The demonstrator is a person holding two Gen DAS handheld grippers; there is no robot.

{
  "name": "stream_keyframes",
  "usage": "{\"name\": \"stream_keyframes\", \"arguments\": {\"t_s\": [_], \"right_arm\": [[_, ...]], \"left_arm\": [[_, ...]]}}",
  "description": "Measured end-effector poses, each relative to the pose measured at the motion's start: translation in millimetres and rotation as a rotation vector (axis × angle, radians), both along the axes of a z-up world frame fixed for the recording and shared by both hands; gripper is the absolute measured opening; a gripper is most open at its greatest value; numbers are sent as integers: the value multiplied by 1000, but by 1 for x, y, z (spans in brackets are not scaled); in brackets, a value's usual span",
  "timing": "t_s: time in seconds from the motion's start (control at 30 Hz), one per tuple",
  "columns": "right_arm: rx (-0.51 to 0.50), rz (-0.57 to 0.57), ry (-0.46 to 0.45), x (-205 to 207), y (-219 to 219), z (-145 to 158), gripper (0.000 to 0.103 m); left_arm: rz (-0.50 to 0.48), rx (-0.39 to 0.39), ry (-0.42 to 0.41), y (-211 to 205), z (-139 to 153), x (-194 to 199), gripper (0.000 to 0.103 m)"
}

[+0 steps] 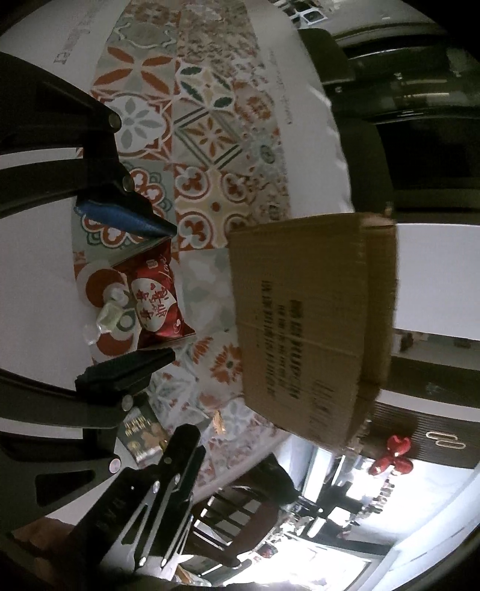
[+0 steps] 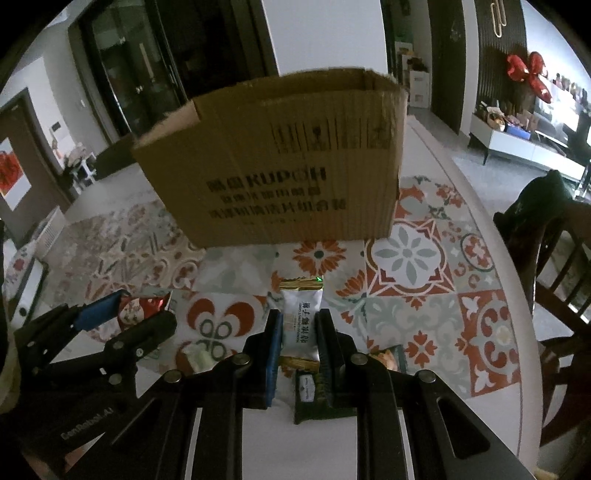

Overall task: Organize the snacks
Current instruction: 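Carry the red-and-white packet and white biscuit packet in both tools over the box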

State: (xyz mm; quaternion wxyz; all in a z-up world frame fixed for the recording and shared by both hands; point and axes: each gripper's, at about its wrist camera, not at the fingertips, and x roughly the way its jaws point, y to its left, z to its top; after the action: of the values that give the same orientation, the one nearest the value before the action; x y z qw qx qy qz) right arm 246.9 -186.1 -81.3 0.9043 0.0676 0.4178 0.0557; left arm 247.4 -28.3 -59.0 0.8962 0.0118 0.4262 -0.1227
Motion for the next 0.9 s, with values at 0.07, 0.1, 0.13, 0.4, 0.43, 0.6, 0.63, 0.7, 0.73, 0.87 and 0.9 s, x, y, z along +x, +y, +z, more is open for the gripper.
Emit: {"name": "stream_keyframes", "arguments": {"t_s": [0.07, 0.1, 0.13, 0.4, 0.43, 0.6, 0.63, 0.7, 0.73, 0.87, 0.9], "right_arm": [[6, 3, -18, -3, 0, 7, 20], [7, 4, -28, -5, 0, 12, 20], [10, 5, -40, -7, 0, 16, 20], [26, 7, -110, -14, -2, 44, 20], [28, 7, -117, -14, -2, 47, 20], [28, 7, -159, -12, -3, 64, 20], [29, 5, -164, -11, -3, 67, 20], [33, 0, -178, -9, -5, 73, 20], [35, -1, -187, -8, -6, 77, 20], [35, -3, -222, -6, -8, 91, 20], [36, -5, -230, -4, -9, 95, 20]], "left_arm": [[-4, -7, -24, 0, 11, -4, 58], [-5, -10, -34, 0, 15, -5, 58], [-7, -11, -41, 0, 18, -6, 58], [-10, -15, -123, -1, 50, -9, 58], [-11, -16, -133, -1, 54, -8, 58], [-10, -18, -177, -2, 72, -4, 58], [-10, -19, -186, -2, 76, -2, 58], [-12, -22, -204, -2, 83, 0, 58], [-13, -22, -212, -3, 86, 0, 58], [-18, -27, -241, -5, 99, 4, 58], [-19, -27, -247, -5, 102, 5, 58]]}}
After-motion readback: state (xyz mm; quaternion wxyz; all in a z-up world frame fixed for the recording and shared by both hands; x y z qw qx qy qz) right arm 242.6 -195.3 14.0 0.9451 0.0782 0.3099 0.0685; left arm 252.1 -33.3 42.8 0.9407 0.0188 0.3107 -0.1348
